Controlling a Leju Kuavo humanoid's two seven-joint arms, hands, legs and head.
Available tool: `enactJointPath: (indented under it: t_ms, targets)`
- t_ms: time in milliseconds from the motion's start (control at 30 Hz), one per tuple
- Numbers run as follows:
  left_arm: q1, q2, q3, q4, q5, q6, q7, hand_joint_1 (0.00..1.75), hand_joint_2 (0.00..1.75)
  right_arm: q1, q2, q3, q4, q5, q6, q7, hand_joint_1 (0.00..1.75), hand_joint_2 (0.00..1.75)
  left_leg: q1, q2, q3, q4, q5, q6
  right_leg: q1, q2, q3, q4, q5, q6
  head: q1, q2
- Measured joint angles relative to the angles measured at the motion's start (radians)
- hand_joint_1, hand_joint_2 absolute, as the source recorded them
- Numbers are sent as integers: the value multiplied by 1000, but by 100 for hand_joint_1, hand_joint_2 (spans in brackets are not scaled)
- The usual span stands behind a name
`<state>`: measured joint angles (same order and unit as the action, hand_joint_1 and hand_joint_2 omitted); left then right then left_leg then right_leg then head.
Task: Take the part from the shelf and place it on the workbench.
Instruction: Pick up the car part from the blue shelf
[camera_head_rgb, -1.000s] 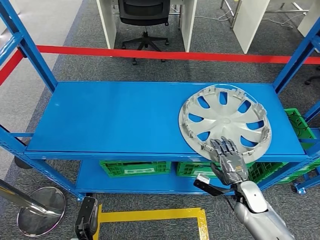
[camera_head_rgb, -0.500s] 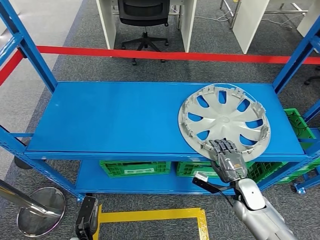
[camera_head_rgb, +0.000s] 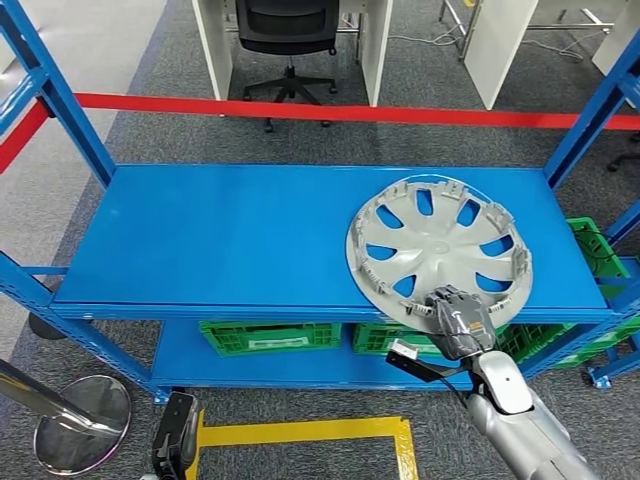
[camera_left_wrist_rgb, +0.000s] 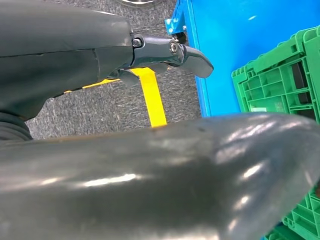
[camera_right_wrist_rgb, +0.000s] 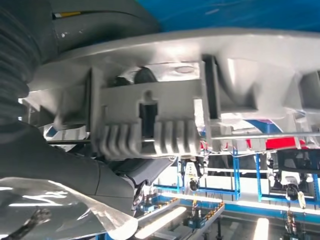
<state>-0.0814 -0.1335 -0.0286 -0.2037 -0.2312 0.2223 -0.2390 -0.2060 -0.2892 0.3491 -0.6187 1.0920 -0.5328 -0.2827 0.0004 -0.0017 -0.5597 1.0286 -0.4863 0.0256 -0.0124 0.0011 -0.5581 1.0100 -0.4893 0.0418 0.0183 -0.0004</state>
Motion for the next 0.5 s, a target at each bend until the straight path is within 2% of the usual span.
enactJointPath:
  t_ms: [167,400,500]
  targets:
    - [3,0,1,0,-1,9,0,0,0,58,0,-26,-78,-115,-39,-78,175,175,0,-1,-2,0,0,0,0,-2,6,0,0,0,0,0]
    - [5,0,2,0,-10,17,-2,0,0,173,1,-64,-317,-176,-67,-89,175,175,0,-1,-5,0,0,0,0,-2,2,1,0,0,0,0]
    - [6,-1,3,0,-10,29,-13,0,0,222,10,-85,-421,-216,-108,-120,175,175,0,-1,-8,0,0,0,0,-3,0,1,0,0,0,0]
